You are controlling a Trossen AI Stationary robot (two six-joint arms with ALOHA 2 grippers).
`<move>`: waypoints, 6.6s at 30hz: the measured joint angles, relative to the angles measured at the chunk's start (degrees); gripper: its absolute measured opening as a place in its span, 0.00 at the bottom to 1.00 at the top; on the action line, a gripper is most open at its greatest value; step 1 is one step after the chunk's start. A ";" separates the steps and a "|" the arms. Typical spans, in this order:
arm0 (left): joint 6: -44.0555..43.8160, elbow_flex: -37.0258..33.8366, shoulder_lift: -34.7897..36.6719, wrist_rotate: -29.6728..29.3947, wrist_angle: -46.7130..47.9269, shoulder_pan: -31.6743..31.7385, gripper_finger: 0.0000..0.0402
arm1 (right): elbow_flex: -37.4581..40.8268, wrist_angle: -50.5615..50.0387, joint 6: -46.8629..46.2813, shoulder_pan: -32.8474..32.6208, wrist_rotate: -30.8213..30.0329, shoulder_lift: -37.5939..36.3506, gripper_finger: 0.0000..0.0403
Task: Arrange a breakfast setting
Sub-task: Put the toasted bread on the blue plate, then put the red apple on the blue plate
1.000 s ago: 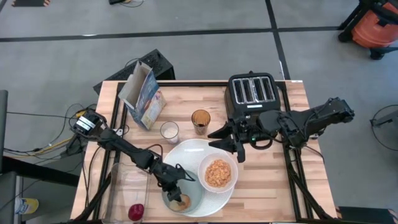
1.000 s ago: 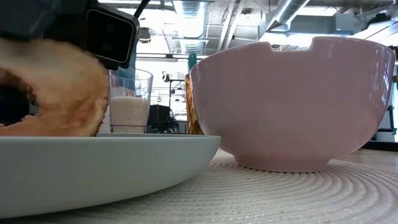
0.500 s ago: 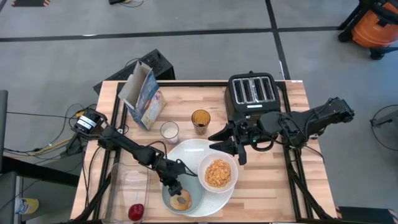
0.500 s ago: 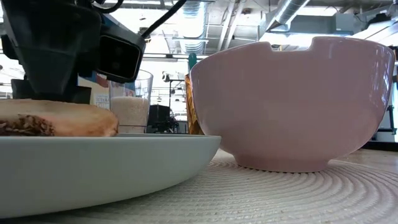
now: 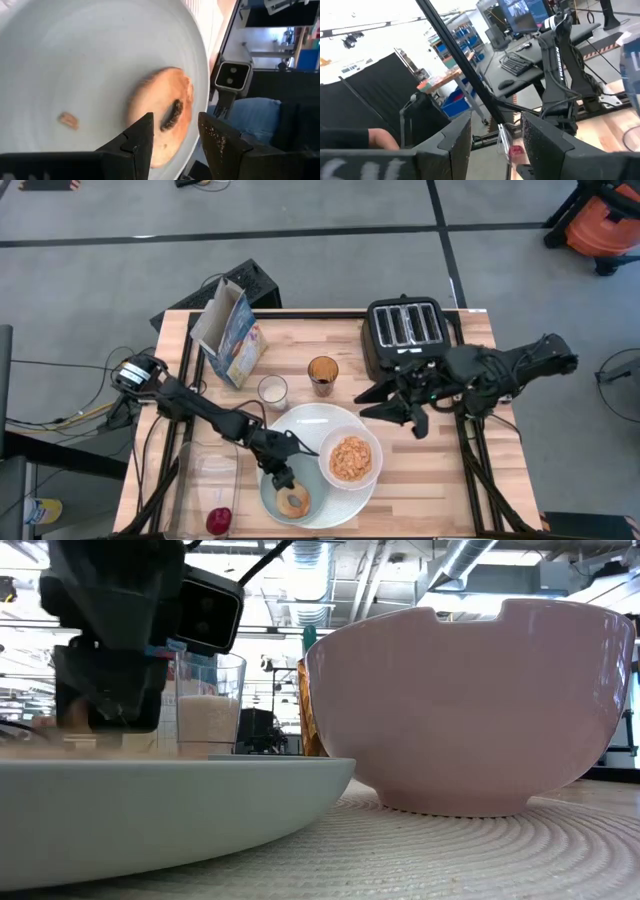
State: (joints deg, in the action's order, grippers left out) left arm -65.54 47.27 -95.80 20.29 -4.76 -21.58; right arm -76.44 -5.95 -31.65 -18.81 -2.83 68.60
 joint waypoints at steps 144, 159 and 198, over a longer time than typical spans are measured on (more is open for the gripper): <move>-18.84 58.96 1.43 -30.22 94.80 -40.68 0.35 | 72.17 -3.85 19.59 -2.91 11.76 -68.28 0.48; -29.40 52.33 1.15 -34.85 86.99 -49.75 0.35 | 72.22 -3.88 19.57 -2.89 11.78 -68.30 0.48; -39.26 34.12 0.91 -38.87 68.91 -49.67 0.79 | 72.26 -3.88 19.57 -2.90 11.79 -68.29 0.48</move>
State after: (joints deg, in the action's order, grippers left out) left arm -104.79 81.38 -94.89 -18.58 64.14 -71.24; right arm -4.19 -9.83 -12.08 -21.71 8.96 0.31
